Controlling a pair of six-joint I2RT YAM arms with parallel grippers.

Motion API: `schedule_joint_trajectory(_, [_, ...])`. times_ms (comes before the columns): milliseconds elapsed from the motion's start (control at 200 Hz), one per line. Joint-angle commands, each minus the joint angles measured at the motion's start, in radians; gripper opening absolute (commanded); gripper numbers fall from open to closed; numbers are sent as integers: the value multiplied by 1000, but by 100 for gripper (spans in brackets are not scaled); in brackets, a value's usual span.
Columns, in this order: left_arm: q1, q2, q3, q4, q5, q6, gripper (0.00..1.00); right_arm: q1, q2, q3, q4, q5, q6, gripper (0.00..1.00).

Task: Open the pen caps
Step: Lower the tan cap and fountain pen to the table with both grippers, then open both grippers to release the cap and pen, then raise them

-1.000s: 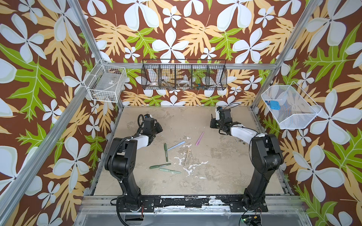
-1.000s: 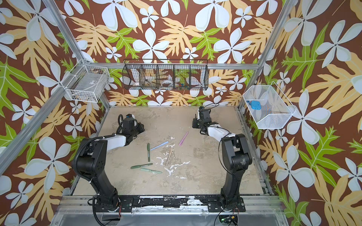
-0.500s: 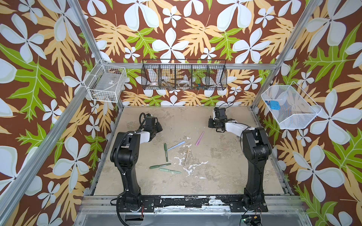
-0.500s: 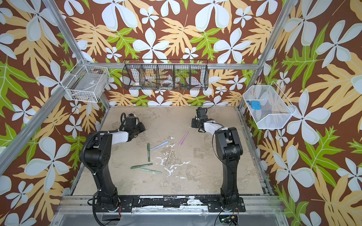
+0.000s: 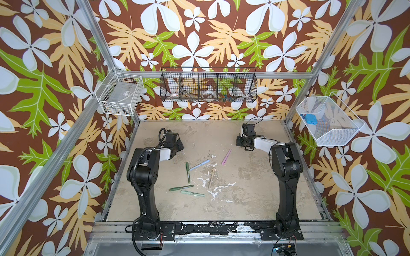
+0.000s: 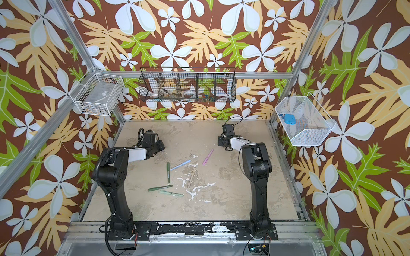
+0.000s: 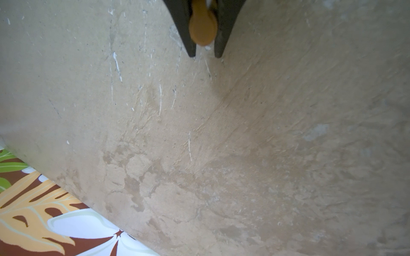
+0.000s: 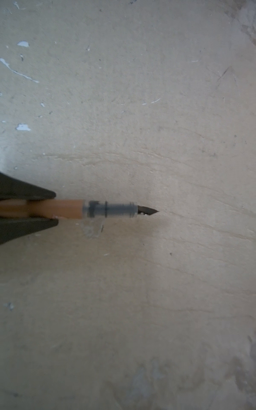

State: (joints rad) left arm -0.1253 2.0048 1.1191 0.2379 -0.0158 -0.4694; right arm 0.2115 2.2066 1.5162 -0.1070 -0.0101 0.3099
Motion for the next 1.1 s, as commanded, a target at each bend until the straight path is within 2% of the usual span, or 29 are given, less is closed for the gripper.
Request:
schedule_joint_trajectory(0, [2,3,5,-24,-35,18,21,-1,8,-14,-52,18,-6,16])
schedule_joint_trajectory(110, [1,8,3,-32,-47,21,31,0,2,-20,-48,19,-8,29])
schedule_joint_trajectory(310, [1,-15,-8,-24,-23,24,51,2,-56,-49,-20,1,-10,37])
schedule_joint_trajectory(435, [-4,-91,-50,30,2,22,67,14,-160,-97,20,-6,-25,48])
schedule_joint_trajectory(571, [-46,-210,-98,67,-28,35,78,52,-326,-189,68,12,-11,54])
schedule_joint_trajectory(916, [-215,-611,-338,172,-86,20,79,216,-710,-405,100,82,13,59])
schedule_joint_trajectory(1096, [-311,-754,-437,209,-111,62,79,290,-866,-528,74,101,-1,59])
